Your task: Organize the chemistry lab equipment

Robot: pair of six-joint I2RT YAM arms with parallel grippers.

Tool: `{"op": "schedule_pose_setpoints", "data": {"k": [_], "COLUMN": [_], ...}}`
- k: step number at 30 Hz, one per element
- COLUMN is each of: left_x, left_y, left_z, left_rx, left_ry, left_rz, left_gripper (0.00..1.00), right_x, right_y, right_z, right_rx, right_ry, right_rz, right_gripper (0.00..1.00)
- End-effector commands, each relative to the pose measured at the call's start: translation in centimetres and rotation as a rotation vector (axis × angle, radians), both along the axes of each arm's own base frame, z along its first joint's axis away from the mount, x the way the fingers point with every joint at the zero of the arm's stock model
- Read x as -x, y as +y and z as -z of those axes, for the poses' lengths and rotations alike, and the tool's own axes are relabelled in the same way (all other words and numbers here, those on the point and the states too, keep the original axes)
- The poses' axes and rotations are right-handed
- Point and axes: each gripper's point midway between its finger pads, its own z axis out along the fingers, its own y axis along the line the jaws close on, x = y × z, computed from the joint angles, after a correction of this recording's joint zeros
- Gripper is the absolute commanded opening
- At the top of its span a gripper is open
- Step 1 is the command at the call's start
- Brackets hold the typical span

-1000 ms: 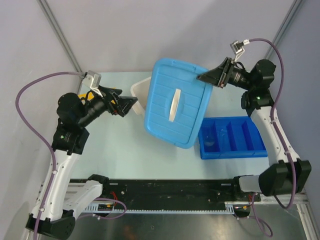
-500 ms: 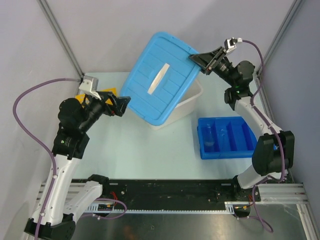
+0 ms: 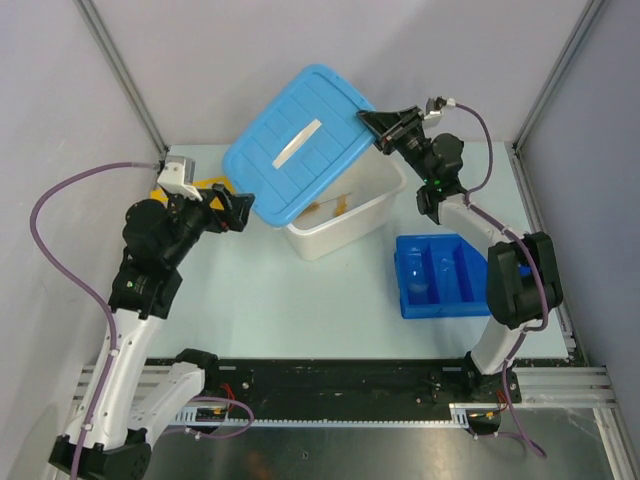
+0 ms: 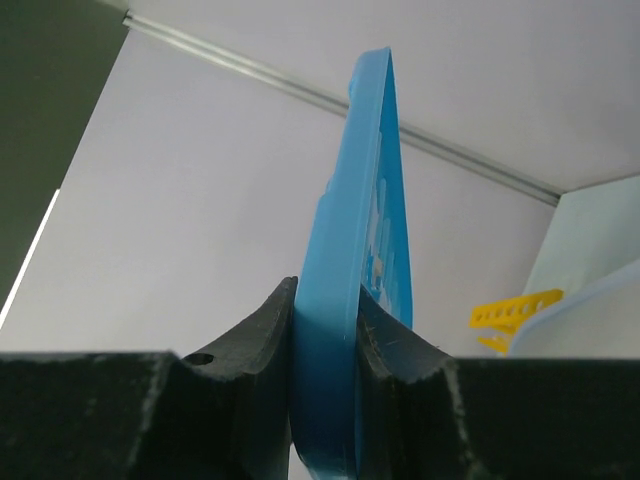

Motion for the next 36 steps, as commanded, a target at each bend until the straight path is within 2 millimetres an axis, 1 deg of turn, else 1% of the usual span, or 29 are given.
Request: {"op": "schedule_pose_setpoints", "data": {"k": [1, 9, 12, 17, 22, 27, 32, 36], "left_x": [-1.0, -2.2, -2.7, -3.1, -3.4, -4.0, -4.8, -5.7], "left_y": [0.4, 0.1, -0.2, -1.1, -1.3, -1.9, -2.5, -2.6], "left_z": [0.9, 2.8, 3.6, 4.5, 5.2, 6.1, 7.4, 8.2], "left_rx": [0.017, 0.006, 0.006, 0.017, 0.019, 0.036, 0.048, 0.047], "left_ry": [0.018, 0.078, 0.108, 0.136, 0.159, 0.195, 0.245, 0.271], "left_rz": [-0.035, -0.033, -0.026, 0.017, 0.021, 0.046, 0.058, 0.056], "left_gripper": [0.96, 0.95, 0.94, 0.92, 0.91, 0.88, 0.85, 0.82], "right_x": [-1.0, -2.8, -3.2, -3.5, -3.8, -4.0, -3.6, -3.2], "right_y": [-1.2, -2.8, -3.7, -4.7, -5.6, -6.0, -6.0, -6.6], "right_z": [-0.9, 4.4, 5.9, 7.5, 9.1, 10.5, 11.8, 12.5], "right_rx": [-0.076, -0.034, -0.034, -0.028, -0.032, -0.057, -0.054, -0.068], "right_ry": [-0.036, 0.096, 0.129, 0.157, 0.188, 0.210, 0.234, 0.259], "right_rz": [0.087, 0.123, 0.133, 0.139, 0.146, 0.137, 0.131, 0.144], "right_gripper": [0.00, 0.00, 0.00, 0.00, 0.00, 0.00, 0.00, 0.00]}}
